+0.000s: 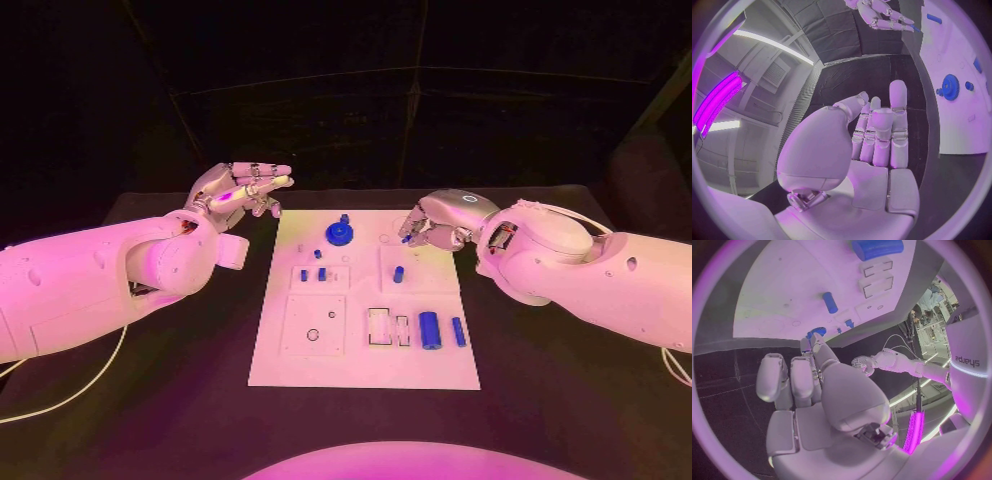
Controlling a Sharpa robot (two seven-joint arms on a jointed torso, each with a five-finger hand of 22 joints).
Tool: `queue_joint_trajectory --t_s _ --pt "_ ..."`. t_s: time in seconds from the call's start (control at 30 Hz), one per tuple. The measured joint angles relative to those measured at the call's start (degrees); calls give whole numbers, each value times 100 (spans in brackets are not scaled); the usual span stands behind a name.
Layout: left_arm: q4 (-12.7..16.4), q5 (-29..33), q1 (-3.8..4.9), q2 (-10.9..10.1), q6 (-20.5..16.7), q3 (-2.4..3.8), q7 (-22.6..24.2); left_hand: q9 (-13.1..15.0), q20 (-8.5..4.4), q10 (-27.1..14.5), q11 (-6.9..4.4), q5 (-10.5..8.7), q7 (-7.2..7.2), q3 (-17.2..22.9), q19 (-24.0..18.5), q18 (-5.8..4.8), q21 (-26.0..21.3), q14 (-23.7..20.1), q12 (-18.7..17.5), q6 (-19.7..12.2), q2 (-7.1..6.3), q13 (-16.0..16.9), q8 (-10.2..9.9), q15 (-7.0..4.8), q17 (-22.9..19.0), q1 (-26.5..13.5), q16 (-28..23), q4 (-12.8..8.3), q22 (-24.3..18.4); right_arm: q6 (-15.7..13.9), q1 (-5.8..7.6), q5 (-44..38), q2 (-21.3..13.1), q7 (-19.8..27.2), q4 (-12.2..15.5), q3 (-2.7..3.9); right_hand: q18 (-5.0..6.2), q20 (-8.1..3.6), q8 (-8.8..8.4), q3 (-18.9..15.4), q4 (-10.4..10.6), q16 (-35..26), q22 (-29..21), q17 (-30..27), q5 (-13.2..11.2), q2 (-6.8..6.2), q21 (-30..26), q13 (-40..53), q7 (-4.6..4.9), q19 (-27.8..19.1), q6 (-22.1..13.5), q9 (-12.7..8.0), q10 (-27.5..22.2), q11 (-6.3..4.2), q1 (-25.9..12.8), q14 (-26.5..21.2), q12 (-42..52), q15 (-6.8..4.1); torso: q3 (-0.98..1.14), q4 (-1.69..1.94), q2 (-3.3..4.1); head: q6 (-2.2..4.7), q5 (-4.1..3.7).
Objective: Assemble the parts on the task board
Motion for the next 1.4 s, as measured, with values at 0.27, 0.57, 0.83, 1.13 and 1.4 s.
queue_joint_trajectory --t_s 0.27,0.57,0.83,1.13,1.4 --pt "6 0 0 1 11 0 -4 -5 0 0 0 0 0 0 0 0 0 -21 0 0 0 0 0 21 -12 0 0 0 1 -7 13 85 96 -10 222 13 0 0 -4 0 0 0 5 0 0 0 0 -1 -1 0 -1 -1 0 0 0 0 0 0 -4 -2 4 3 41" --pt "12 0 5 15 20 0 -8 -4 0 0 0 0 0 0 0 0 0 -21 0 0 0 0 0 21 -12 0 0 0 1 42 14 292 492 27 255 7 1 0 -4 -1 0 21 5 -1 0 -22 0 0 -2 0 -2 -1 0 1 -22 0 1 0 -8 7 8 -66 202" --pt "23 1 10 25 22 0 -9 -4 0 0 0 0 0 0 0 -1 0 -21 0 0 0 -1 0 21 -11 0 0 0 1 152 7 467 888 143 187 -146 0 0 -11 73 -7 21 10 9 0 7 0 -1 -3 0 -4 -7 -1 1 -51 0 -22 0 -8 7 9 -175 426" --pt "64 2 19 64 -5 1 28 -4 0 0 0 0 0 0 0 -1 0 -21 23 0 0 -1 0 21 8 0 0 0 -4 320 -137 557 1212 301 15 -335 0 0 -12 73 -7 21 11 8 0 8 0 -1 -4 -1 -5 -4 -1 1 -52 0 -45 0 -3 6 9 -270 572" --pt "73 2 21 89 -32 2 69 -3 0 0 0 0 0 0 0 -1 0 -21 23 0 0 -1 0 21 7 0 0 0 -3 490 -242 580 1322 377 -51 -384 0 0 -14 72 -7 40 18 7 21 8 24 -2 -5 -1 -6 -5 -1 1 -52 0 -45 0 0 -2 9 -300 617"
